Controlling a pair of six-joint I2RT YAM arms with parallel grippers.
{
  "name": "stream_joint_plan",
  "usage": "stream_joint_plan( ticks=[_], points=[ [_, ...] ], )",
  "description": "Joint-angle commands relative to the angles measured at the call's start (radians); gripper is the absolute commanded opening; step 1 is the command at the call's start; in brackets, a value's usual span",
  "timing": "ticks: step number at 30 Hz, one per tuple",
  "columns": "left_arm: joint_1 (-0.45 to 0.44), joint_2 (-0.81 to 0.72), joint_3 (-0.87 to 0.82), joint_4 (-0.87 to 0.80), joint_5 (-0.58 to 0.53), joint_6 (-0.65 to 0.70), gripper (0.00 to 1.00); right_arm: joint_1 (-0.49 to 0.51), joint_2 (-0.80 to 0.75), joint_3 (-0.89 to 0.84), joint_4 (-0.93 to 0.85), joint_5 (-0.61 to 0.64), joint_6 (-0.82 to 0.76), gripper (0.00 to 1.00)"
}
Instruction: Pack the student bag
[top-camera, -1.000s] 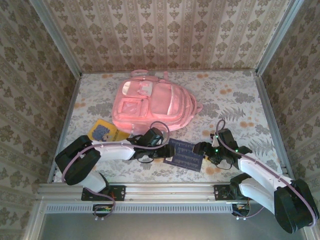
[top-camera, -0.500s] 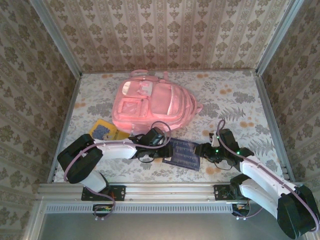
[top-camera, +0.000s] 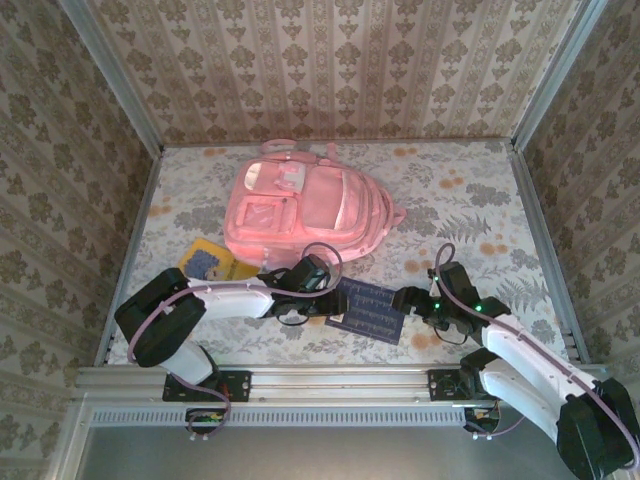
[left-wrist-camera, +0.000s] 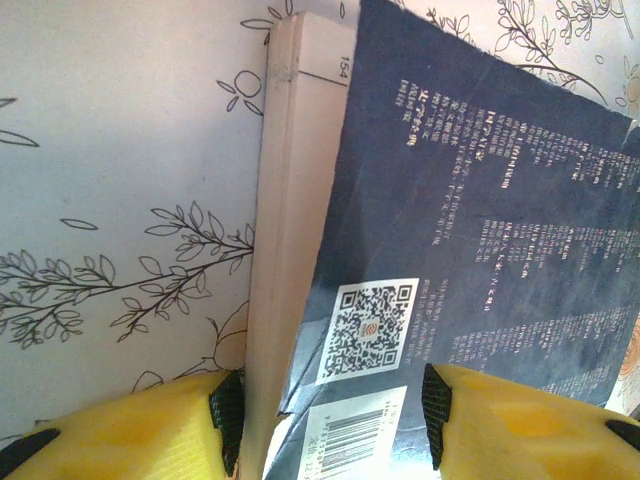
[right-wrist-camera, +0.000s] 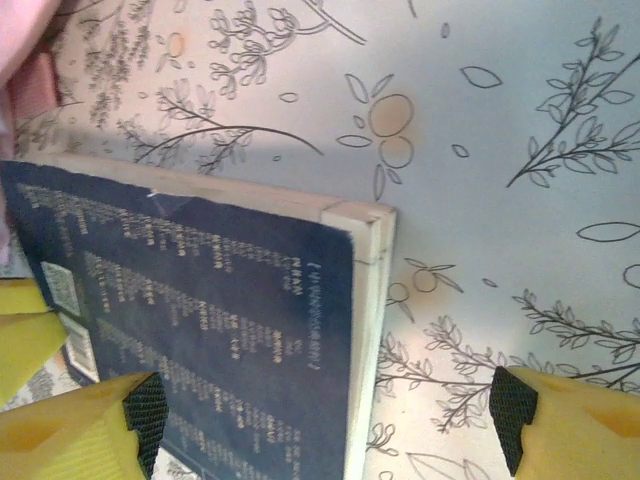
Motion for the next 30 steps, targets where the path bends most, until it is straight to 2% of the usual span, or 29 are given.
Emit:
stream_joint_plan(
  ticks=[1, 6, 9, 14, 20, 25, 30],
  points=[
    [-0.037, 0.074, -0.006, 0.074, 0.04, 0.021, 0.54, 0.006, 0.079, -0.014, 0.08, -0.016, -0.02, 0.82],
    [-0.046, 0.11, 0.028, 0.073, 0.051, 0.024, 0.52, 0.009, 0.192, -0.014, 0.22, -0.163, 0.004, 0.68],
    [-0.052, 0.124, 0.048, 0.069, 0.05, 0.028, 0.51, 0.02, 0.18, -0.017, 0.252, -0.175, 0.029, 0.59],
    [-0.058, 0.136, 0.065, 0.06, 0.051, 0.033, 0.5, 0.025, 0.159, -0.009, 0.25, -0.181, 0.037, 0.56],
    [-0.059, 0.142, 0.063, 0.066, 0.053, 0.033, 0.48, 0.028, 0.182, -0.001, 0.277, -0.233, 0.058, 0.47],
    [-0.059, 0.138, 0.063, 0.056, 0.05, 0.037, 0.48, 0.032, 0.071, 0.033, 0.147, -0.169, 0.057, 0.4],
    [-0.06, 0.108, 0.069, 0.007, 0.026, 0.062, 0.51, 0.031, 0.008, 0.053, 0.058, -0.143, 0.059, 0.21]
  ],
)
